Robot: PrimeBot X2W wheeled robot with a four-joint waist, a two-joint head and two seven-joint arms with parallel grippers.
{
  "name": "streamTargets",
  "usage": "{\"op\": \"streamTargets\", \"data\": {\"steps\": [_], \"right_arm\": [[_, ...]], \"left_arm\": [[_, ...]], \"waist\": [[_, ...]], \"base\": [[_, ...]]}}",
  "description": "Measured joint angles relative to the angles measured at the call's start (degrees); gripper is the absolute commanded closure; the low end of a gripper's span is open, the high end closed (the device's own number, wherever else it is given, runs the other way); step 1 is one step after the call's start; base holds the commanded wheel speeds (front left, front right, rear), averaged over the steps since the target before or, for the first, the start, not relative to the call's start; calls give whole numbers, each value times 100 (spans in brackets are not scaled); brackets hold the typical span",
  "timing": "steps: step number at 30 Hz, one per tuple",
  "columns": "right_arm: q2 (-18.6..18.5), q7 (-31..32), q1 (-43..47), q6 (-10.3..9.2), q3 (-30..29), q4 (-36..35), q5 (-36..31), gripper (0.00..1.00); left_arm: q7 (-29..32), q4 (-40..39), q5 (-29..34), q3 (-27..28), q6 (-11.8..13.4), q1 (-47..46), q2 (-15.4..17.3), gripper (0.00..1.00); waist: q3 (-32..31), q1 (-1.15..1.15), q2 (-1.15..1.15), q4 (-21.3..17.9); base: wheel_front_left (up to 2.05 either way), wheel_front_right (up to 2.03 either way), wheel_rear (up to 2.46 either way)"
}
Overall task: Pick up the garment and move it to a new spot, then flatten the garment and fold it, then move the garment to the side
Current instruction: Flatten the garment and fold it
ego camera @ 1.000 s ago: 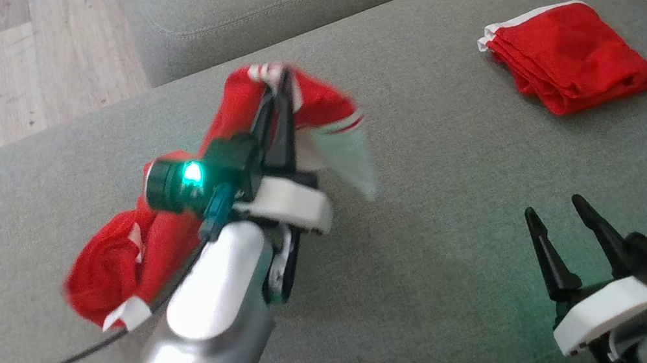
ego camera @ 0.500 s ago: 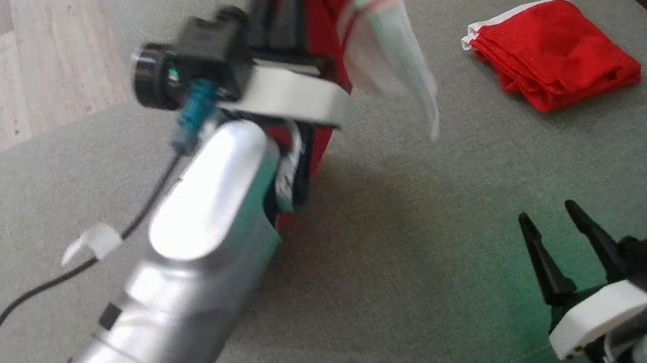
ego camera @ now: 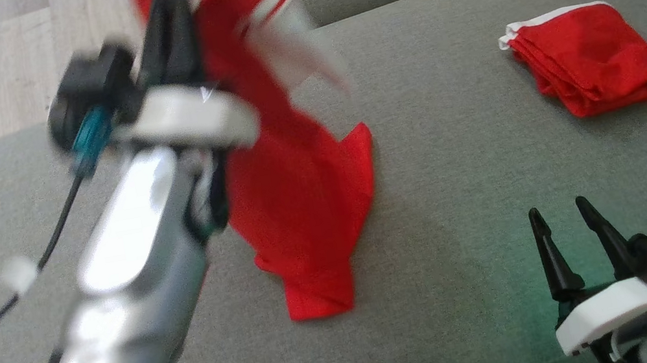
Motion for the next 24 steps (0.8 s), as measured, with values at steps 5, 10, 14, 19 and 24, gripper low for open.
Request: {"op": "streamTargets", "data": {"steps": [5, 10, 14, 19, 24], "right_arm": [[0, -44, 1, 0, -41, 0, 1, 0], [0, -45, 1, 0, -86, 0, 1, 0], [0, -45, 1, 0, -84, 0, 1, 0], [0, -45, 1, 0, -46, 11, 0, 0], [0, -36, 32, 0, -13, 25, 0, 0]], "left_arm": [[87, 566, -210, 138, 8, 1285, 627, 100], [136, 948, -413, 171, 5, 2336, 991, 100], [163, 1146, -504, 229, 16, 2644, 1074, 100], [158, 1307, -524, 267, 114, 2661, 1120, 0], [38, 1177, -126, 202, 433, 2661, 1220, 0]], "waist": [[58, 0, 0, 112], [111, 0, 0, 197], [131, 0, 0, 276], [78, 0, 0, 323], [-81, 0, 0, 326]], "base": [[0, 0, 0], [0, 0, 0], [0, 0, 0], [0, 0, 0], [0, 0, 0]]}}
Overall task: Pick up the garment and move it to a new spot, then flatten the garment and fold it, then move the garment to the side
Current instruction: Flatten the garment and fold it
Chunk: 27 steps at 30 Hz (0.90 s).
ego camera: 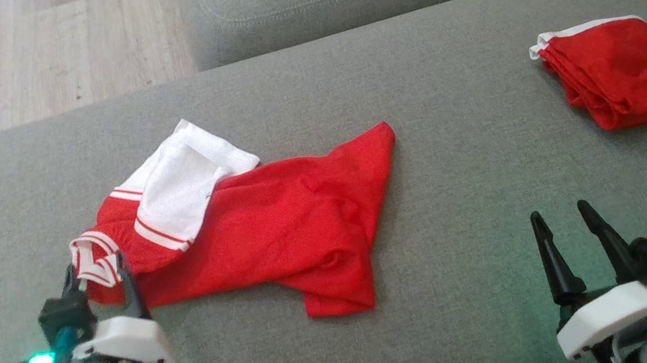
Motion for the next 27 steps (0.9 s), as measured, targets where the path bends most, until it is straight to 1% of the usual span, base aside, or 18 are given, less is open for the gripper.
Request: {"op": "streamTargets", "data": {"steps": [2, 4, 7, 9, 13, 19, 21, 22, 23, 24, 25, 27], "right_arm": [[0, 1, 1, 0, -1, -4, -1, 0], [0, 11, 5, 0, 3, -18, -2, 0], [0, 53, 7, 0, 55, -48, -2, 0], [0, 74, 5, 0, 89, -77, -7, 0], [0, 113, -4, 0, 121, -140, -54, 0], [0, 130, -58, 0, 90, -170, -100, 0], [0, 127, -115, 0, 85, -165, -100, 0], [0, 127, -115, 0, 85, -165, -100, 0], [0, 127, -151, 0, 85, -167, -100, 0], [0, 127, -180, 0, 85, -167, -99, 0], [0, 125, -203, 0, 83, -166, -98, 0], [0, 101, -243, 0, 68, -160, -94, 0]], "left_arm": [[-13, -240, 172, -93, 46, -5, 13, 0], [-13, -412, 288, -272, 41, -5, -51, 0], [145, -422, 432, -604, -30, -7, -196, 0], [275, -350, 469, -723, -78, -46, -305, 0], [458, 96, 560, -861, -132, -282, -412, 0], [467, 888, 773, -944, -123, -890, -375, 0], [575, 1136, 833, -998, -125, -1041, -371, 0], [575, 1136, 833, -998, -125, -1041, -371, 0], [587, 1251, 855, -1012, -125, -1091, -374, 2], [593, 1337, 862, -1015, -129, -1125, -372, 21], [584, 1410, 862, -1009, -131, -1144, -375, 52], [503, 1527, 859, -1003, -153, -1176, -390, 89]], "waist": [[-38, 0, 0, -2], [-55, 0, 0, -12], [-12, 0, 0, -63], [54, 0, 0, -109], [222, 1, 0, -223], [518, 1, 0, -404], [602, 1, 0, -456], [602, 1, 0, -456], [637, 1, 0, -479], [667, 1, 0, -499], [691, 1, 0, -517], [724, 1, 0, -534]], "base": [[0, 0, 0], [0, 0, 0], [0, 0, 0], [0, 0, 0], [0, 0, 0], [0, 0, 0], [0, 0, 0], [0, 0, 0], [0, 0, 0], [0, 0, 0], [0, 0, 0], [0, 0, 0]]}}
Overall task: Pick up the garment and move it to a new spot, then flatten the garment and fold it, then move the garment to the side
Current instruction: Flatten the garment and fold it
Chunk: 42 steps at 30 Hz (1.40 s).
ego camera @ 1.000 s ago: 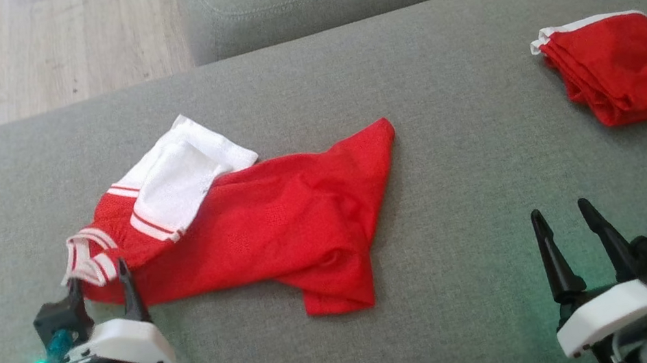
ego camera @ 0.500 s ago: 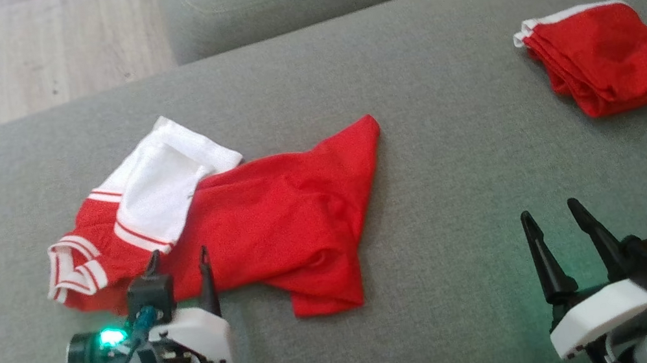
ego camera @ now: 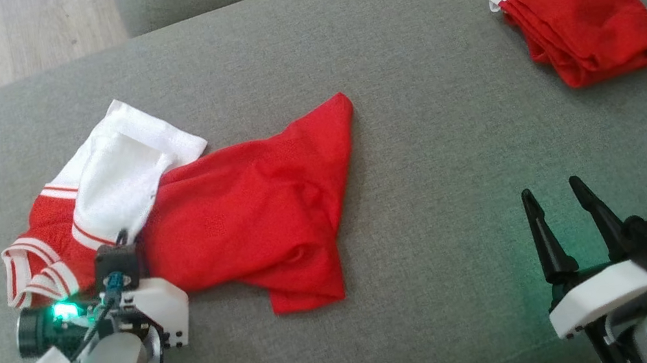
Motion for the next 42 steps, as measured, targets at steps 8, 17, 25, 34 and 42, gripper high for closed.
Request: {"op": "streamTargets", "data": {"steps": [8, 17, 25, 34, 42], "right_arm": [[0, -46, -4, 0, -94, 87, 1, 0], [0, -59, 9, 0, -167, 133, 1, 0], [0, -59, 197, 0, -235, 145, 1, 0], [1, -57, 261, 0, -275, 154, 1, 0], [1, -46, 267, 0, -268, 147, 1, 0]], "left_arm": [[-461, -3, -62, 122, -81, -267, -35, 100], [-569, -2056, 41, 641, -191, -45, 163, 100], [-592, -3846, -156, 870, -45, 2125, 389, 100], [-541, -4611, -781, 1058, 88, 3537, 530, 100], [-449, -4165, -990, 1116, 35, 3700, 599, 0]], "waist": [[-51, 0, 0, 108], [-350, -1, 0, 369], [-623, -2, 0, 621], [-804, -2, 0, 836], [-848, -2, 0, 973]], "base": [[0, 0, 0], [0, 0, 0], [0, 0, 0], [0, 0, 0], [0, 0, 0]]}}
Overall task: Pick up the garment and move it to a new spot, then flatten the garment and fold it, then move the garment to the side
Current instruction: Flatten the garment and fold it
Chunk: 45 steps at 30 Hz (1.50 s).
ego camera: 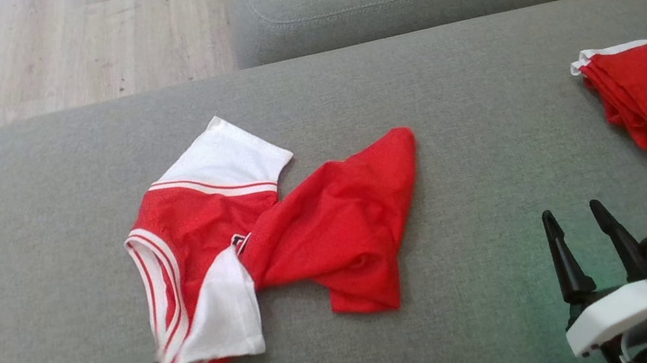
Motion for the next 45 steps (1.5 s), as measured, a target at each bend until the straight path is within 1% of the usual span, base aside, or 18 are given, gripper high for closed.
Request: {"op": "streamTargets", "data": {"steps": [3, 6, 9, 12, 18, 20, 22, 27, 32, 39, 40, 41, 45], "right_arm": [[0, 4, 0, 0, 4, 4, 0, 0], [0, 5, 0, 0, -4, 16, 0, 0], [0, 42, -1, 0, -26, 26, -2, 0], [0, 47, -1, 0, -73, 37, -21, 0], [1, 219, -77, 0, -135, 55, -287, 0], [1, 377, -245, 0, -174, 86, -449, 0], [0, 656, -759, 0, -277, 237, -738, 0], [-63, 1226, -1822, 0, -517, 810, -1087, 0], [-441, 1617, -2587, 0, -643, 1669, -1168, 0], [-806, 1964, -3104, 0, -678, 2892, -1168, 0], [-836, 2024, -3171, 0, -677, 3058, -1166, 0], [-836, 2024, -3171, 0, -677, 3058, -1166, 0], [-928, 2164, -3430, 0, -689, 3629, -1152, 0]], "left_arm": [[-2, 119, -10, 18, -14, -16, -8, 0], [-19, 65, 1, 97, -5, -50, -8, 0], [-67, -221, 86, 269, 14, -115, 13, 0], [-71, -576, 197, 377, 99, -125, 55, 0], [-111, -985, 332, 347, 152, -125, 77, 0], [-111, -1039, 398, 307, 185, -125, 55, 0], [-111, -1113, 439, 201, 193, -140, -32, 0], [-111, -1128, 539, -21, 186, -247, -221, 0], [-111, -1117, 592, -123, 136, -413, -343, 0], [-112, -1123, 682, -145, 97, -487, -390, 0], [-113, -1128, 682, -140, 96, -490, -391, 0], [-113, -1128, 682, -140, 96, -490, -391, 0], [-118, -1177, 719, -103, 94, -542, -404, 0]], "waist": [[-13, 0, 0, 36], [-29, 1, 0, 84], [-55, 1, 0, 156], [-80, 1, 0, 243], [-94, 0, 0, 474], [-80, 0, 0, 576], [-35, 0, 0, 762], [131, 1, 0, 1172], [352, 2, 0, 1649], [670, 1, 0, 2251], [720, 2, 0, 2313], [720, 2, 0, 2313], [906, 2, 0, 2491]], "base": [[0, 0, 0], [0, 0, 0], [0, 0, 0], [0, 0, 0], [0, 0, 0], [0, 0, 0], [0, 0, 0], [0, 0, 0], [0, 0, 0], [0, 0, 0], [0, 0, 0], [0, 0, 0], [0, 0, 0]]}}
